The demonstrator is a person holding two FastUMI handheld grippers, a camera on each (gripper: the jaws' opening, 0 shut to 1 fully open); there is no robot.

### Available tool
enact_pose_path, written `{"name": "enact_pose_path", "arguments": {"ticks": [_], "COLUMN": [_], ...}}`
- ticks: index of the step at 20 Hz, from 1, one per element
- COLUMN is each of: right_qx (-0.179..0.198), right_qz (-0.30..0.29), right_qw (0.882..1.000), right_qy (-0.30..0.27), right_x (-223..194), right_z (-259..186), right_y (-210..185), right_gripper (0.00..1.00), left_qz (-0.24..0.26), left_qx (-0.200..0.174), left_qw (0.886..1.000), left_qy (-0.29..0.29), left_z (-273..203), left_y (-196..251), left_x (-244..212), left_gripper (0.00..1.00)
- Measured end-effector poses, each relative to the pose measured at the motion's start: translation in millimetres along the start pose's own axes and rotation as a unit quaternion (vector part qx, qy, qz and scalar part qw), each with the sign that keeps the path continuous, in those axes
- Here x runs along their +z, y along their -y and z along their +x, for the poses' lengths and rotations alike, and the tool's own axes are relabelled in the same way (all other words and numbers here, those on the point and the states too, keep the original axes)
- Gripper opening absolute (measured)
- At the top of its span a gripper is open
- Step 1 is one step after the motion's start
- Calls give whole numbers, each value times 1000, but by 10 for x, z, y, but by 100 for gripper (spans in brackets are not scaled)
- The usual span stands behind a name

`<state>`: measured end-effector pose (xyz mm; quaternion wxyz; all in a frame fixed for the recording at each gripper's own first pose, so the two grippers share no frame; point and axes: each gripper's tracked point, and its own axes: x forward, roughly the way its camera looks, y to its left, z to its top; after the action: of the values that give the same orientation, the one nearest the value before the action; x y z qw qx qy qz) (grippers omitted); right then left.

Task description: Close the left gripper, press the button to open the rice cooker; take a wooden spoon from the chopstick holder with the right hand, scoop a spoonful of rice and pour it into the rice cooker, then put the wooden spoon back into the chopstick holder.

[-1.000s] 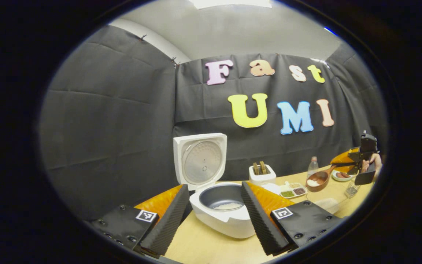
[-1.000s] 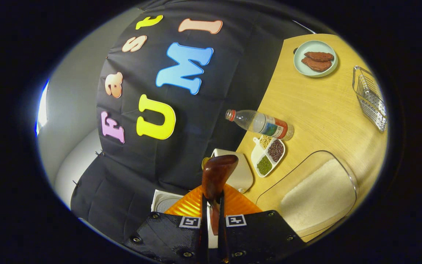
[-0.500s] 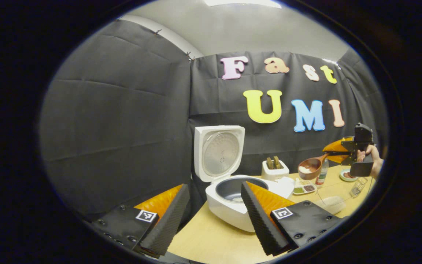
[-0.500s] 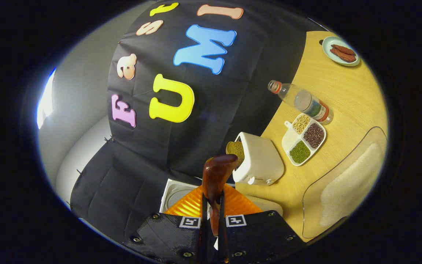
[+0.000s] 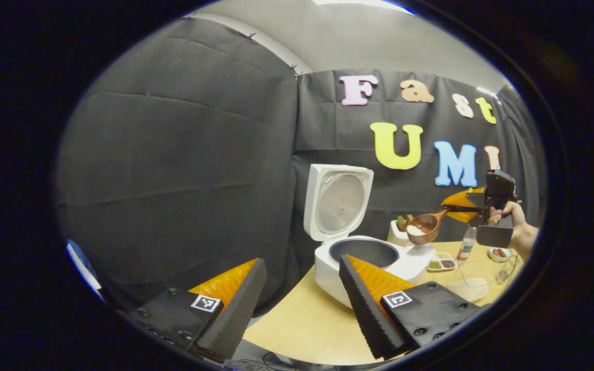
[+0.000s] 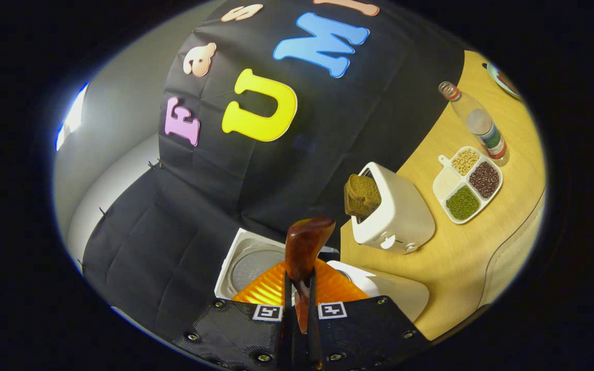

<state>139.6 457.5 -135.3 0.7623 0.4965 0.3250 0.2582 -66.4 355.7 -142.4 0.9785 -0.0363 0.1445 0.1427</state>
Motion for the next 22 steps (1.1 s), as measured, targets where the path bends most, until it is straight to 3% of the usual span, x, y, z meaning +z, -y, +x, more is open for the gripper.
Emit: {"name": "enact_pose_path", "arguments": {"ticks": [10, 13, 18, 22], "right_qx": [-24, -38, -60, -60], "right_qz": [-102, -157, -297, -433], "right_qw": [994, 986, 952, 899], "right_qy": [-23, -33, -39, -33], "right_x": [-566, -683, -858, -908], "right_z": [932, 1094, 1140, 1093], "right_y": [-46, -57, -106, -204], "right_gripper": [10, 10, 10, 10], "left_qz": [-3, 1, 5, 3], "left_qx": [52, 59, 63, 54], "left_qw": [999, 998, 998, 998], "left_qy": [-16, -18, -18, -20], "left_z": [-254, -279, -291, -229], "left_y": [-435, -495, -486, -390], "left_x": [-102, -122, -175, -181], "left_gripper": [98, 98, 98, 98]}}
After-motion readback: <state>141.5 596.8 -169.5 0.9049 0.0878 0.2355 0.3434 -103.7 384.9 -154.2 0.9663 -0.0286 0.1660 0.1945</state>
